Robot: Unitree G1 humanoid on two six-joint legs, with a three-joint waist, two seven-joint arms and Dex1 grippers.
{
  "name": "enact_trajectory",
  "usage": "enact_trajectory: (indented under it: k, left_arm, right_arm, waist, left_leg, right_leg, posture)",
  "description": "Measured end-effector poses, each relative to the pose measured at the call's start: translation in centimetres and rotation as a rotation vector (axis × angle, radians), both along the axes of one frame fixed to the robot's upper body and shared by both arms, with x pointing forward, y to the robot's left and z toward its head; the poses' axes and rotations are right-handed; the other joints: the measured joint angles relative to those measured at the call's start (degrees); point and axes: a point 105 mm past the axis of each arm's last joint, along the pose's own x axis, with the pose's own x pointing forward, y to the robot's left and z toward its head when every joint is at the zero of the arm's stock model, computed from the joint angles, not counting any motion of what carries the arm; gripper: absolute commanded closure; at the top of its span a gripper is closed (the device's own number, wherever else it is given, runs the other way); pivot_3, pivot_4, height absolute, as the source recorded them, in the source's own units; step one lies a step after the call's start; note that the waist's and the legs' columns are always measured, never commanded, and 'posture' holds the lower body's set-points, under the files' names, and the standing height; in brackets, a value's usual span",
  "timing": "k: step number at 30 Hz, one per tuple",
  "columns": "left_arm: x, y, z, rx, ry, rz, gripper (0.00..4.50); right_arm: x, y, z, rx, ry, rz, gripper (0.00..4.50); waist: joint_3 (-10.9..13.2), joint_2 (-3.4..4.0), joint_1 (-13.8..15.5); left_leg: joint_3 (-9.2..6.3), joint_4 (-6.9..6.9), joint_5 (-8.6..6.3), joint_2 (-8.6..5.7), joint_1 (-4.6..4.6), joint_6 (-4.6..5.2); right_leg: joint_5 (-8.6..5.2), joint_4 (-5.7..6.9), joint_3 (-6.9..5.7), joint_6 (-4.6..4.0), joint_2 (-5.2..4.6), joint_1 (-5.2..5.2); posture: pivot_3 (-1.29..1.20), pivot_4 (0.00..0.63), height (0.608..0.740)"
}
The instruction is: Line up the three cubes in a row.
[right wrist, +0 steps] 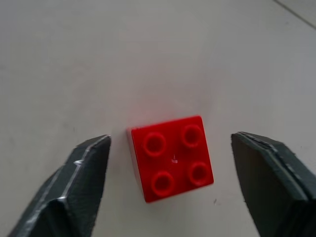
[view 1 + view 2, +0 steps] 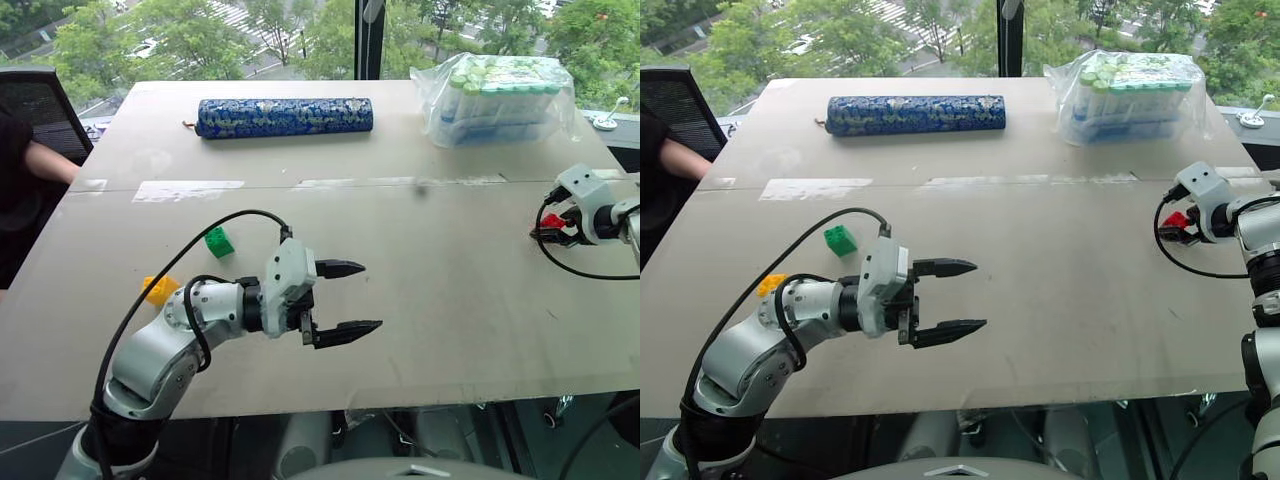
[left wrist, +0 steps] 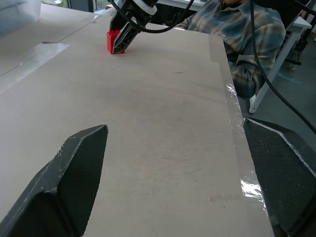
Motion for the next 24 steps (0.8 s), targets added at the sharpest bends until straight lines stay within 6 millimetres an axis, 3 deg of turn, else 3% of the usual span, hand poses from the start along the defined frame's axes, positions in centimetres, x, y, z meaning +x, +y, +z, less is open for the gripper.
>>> enact_trajectory:
  k: [3,7,9,12,14,20,24]
  left_arm:
    - [0.2,0.1,-0.1,-0.005,0.001,0.007,0.00]
    - [0.2,0.1,-0.1,-0.007,0.000,0.012,0.00]
    - [0.3,0.4,-0.1,-0.006,0.000,0.028,0.00]
    - [0.5,1.1,-0.1,-0.002,-0.007,0.059,0.00]
    - [0.5,1.5,-0.4,0.007,-0.007,0.073,0.00]
    - [0.4,2.0,-0.6,0.018,-0.002,0.090,0.00]
    - [0.4,2.3,-0.7,0.032,0.002,0.094,0.00]
  right_arm:
    - [0.1,0.1,0.0,-0.003,0.007,0.018,3.22]
    - [0.1,0.5,0.1,0.006,0.010,0.058,3.22]
    - [0.0,2.0,0.6,0.050,-0.015,0.151,3.22]
    - [-0.9,6.1,1.5,0.151,-0.061,0.372,3.22]
    - [-2.4,11.6,1.6,0.222,-0.072,0.626,3.22]
    - [-3.5,18.3,-0.6,0.134,0.029,0.956,3.22]
    - [-2.4,19.6,-0.2,0.041,0.037,1.011,3.22]
  waist:
    - [0.00,0.00,-0.08]
    - [0.00,0.01,-0.05]
    - [0.00,0.01,-0.08]
    - [-0.01,0.02,-0.08]
    - [-0.01,0.04,-0.08]
    - [0.01,0.05,-0.02]
    - [0.02,0.07,0.06]
  left_leg:
    - [0.00,0.00,0.00,0.02,0.05,0.00]
    - [0.00,0.03,0.01,0.03,0.06,0.00]
    - [0.00,0.03,0.00,0.05,0.06,-0.01]
    - [-0.01,0.02,0.00,0.10,0.06,-0.02]
    - [-0.03,0.02,0.00,0.14,0.07,-0.02]
    - [-0.07,0.28,-0.26,0.15,0.06,0.01]
    - [-0.07,0.49,-0.28,0.15,0.00,-0.05]
  right_leg:
    - [0.03,0.04,0.02,-0.05,0.01,0.00]
    - [0.03,0.07,0.03,-0.07,0.01,0.00]
    - [0.11,0.08,0.03,0.07,0.01,0.00]
    - [0.14,0.08,0.04,0.11,0.01,0.00]
    - [0.14,0.11,0.02,0.12,0.02,-0.01]
    - [-0.04,0.18,-0.02,-0.05,-0.04,-0.03]
    - [-0.02,0.24,-0.01,-0.08,-0.12,-0.03]
  posture:
    - [0.00,0.150,0.740]
    - [0.00,0.150,0.740]
    - [0.00,0.150,0.740]
    - [0.00,0.150,0.740]
    - [0.00,0.150,0.740]
    - [0.00,0.150,0.740]
    - [0.00,0.150,0.740]
